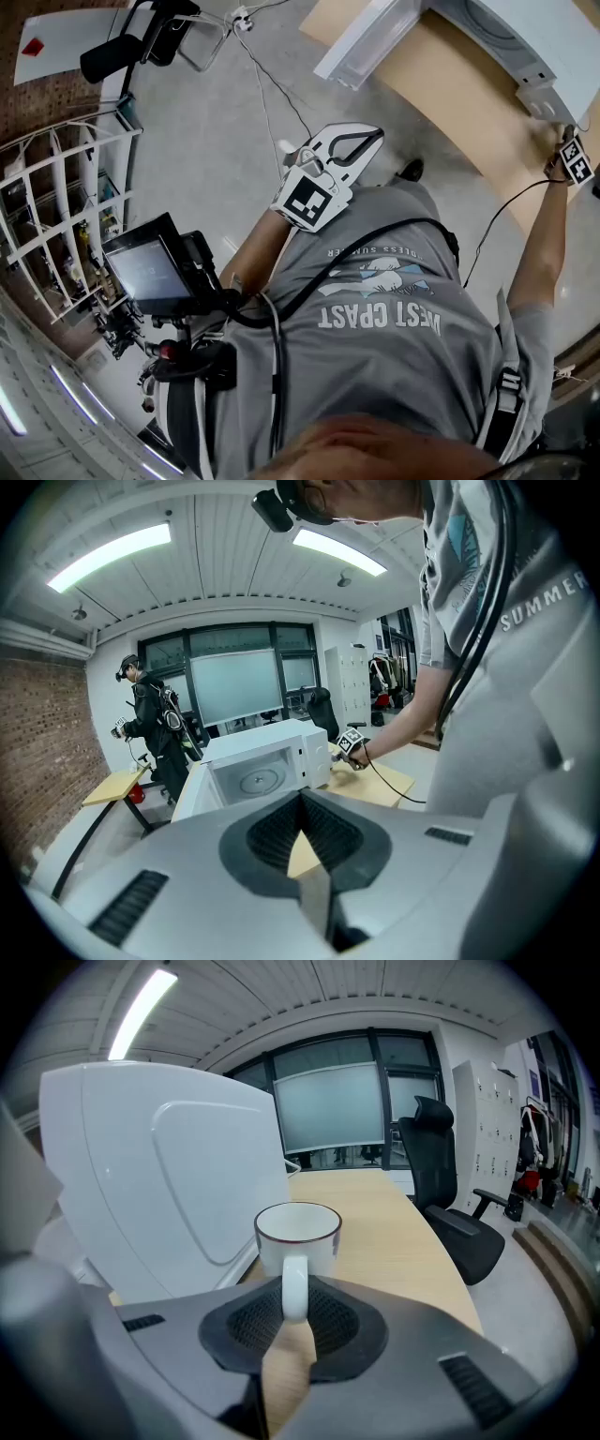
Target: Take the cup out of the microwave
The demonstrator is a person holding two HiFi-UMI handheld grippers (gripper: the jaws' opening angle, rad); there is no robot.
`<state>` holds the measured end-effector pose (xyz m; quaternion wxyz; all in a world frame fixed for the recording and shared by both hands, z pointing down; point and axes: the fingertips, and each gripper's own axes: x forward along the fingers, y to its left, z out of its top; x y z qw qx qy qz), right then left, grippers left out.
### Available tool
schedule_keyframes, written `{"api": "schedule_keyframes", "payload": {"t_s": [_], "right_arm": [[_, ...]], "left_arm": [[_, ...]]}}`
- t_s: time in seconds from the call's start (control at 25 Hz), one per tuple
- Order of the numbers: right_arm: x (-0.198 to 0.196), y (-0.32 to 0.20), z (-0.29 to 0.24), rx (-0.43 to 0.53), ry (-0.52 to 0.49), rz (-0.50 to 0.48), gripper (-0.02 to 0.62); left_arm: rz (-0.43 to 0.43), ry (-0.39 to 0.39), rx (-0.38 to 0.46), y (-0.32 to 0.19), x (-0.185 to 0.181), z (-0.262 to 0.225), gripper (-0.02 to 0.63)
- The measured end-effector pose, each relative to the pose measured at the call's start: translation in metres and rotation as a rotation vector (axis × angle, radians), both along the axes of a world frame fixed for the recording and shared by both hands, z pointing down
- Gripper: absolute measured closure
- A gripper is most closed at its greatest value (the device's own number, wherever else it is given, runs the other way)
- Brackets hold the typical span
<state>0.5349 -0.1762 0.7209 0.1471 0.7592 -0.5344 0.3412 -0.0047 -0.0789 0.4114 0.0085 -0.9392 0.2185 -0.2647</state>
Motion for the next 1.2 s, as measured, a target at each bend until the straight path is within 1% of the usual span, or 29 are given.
{"api": "schedule_keyframes", "payload": {"t_s": [0.16, 0.32, 0.48, 0.56, 0.64, 0.68, 0.72, 0.8, 0.84, 0.88, 0.92, 0.96, 1.0, 1.04, 1.08, 1.16, 1.2], "right_arm": [[-0.009, 0.010, 0.011, -0.037, 0.019, -0.039, 0.525], [-0.010, 0.012, 0.014, -0.056, 0.005, -0.015, 0.525], [-0.019, 0.024, 0.034, -0.155, -0.033, -0.013, 0.525], [-0.016, 0.033, 0.039, -0.175, -0.033, 0.011, 0.525], [-0.019, 0.038, 0.029, -0.156, -0.032, 0.018, 0.529], [-0.028, 0.038, 0.014, -0.135, -0.033, 0.004, 0.532], [-0.042, 0.036, -0.009, -0.106, -0.040, -0.022, 0.534], [-0.084, 0.020, -0.046, -0.044, -0.078, -0.086, 0.534], [-0.100, 0.009, -0.049, -0.025, -0.093, -0.109, 0.534], [-0.105, 0.000, -0.042, -0.018, -0.097, -0.121, 0.534], [-0.099, -0.005, -0.028, -0.024, -0.091, -0.118, 0.534], [-0.086, -0.005, -0.014, -0.041, -0.075, -0.106, 0.535], [-0.072, -0.003, -0.002, -0.062, -0.057, -0.093, 0.535], [-0.060, 0.000, 0.005, -0.083, -0.039, -0.084, 0.535], [-0.051, 0.003, 0.010, -0.103, -0.020, -0.077, 0.535], [-0.042, 0.008, 0.012, -0.129, 0.004, -0.062, 0.535], [-0.045, 0.007, 0.012, -0.125, -0.007, -0.062, 0.535]], "left_arm": [[0.010, 0.005, -0.007, 0.003, 0.003, 0.001, 0.563], [0.017, 0.007, 0.000, 0.003, 0.005, -0.001, 0.563], [0.018, 0.013, -0.003, 0.005, 0.006, 0.001, 0.563], [0.020, 0.013, 0.002, 0.006, 0.006, 0.003, 0.563], [0.043, 0.008, 0.018, 0.008, -0.001, -0.005, 0.563], [0.069, 0.005, 0.032, 0.008, -0.010, -0.015, 0.563], [0.098, 0.005, 0.046, 0.009, -0.024, -0.030, 0.563], [0.147, -0.001, 0.078, 0.009, -0.057, -0.058, 0.563], [0.166, -0.017, 0.102, 0.008, -0.067, -0.063, 0.563], [0.178, -0.032, 0.121, 0.004, -0.067, -0.059, 0.563], [0.166, -0.027, 0.119, -0.001, -0.060, -0.049, 0.563], [0.111, 0.017, 0.079, -0.005, -0.049, -0.036, 0.563], [0.030, 0.083, 0.016, -0.009, -0.037, -0.025, 0.563], [-0.031, 0.132, -0.033, -0.010, -0.027, -0.016, 0.563], [-0.053, 0.150, -0.055, -0.010, -0.020, -0.011, 0.563], [-0.041, 0.146, -0.059, -0.009, -0.015, -0.007, 0.563], [-0.032, 0.140, -0.055, -0.009, -0.015, -0.006, 0.563]]}}
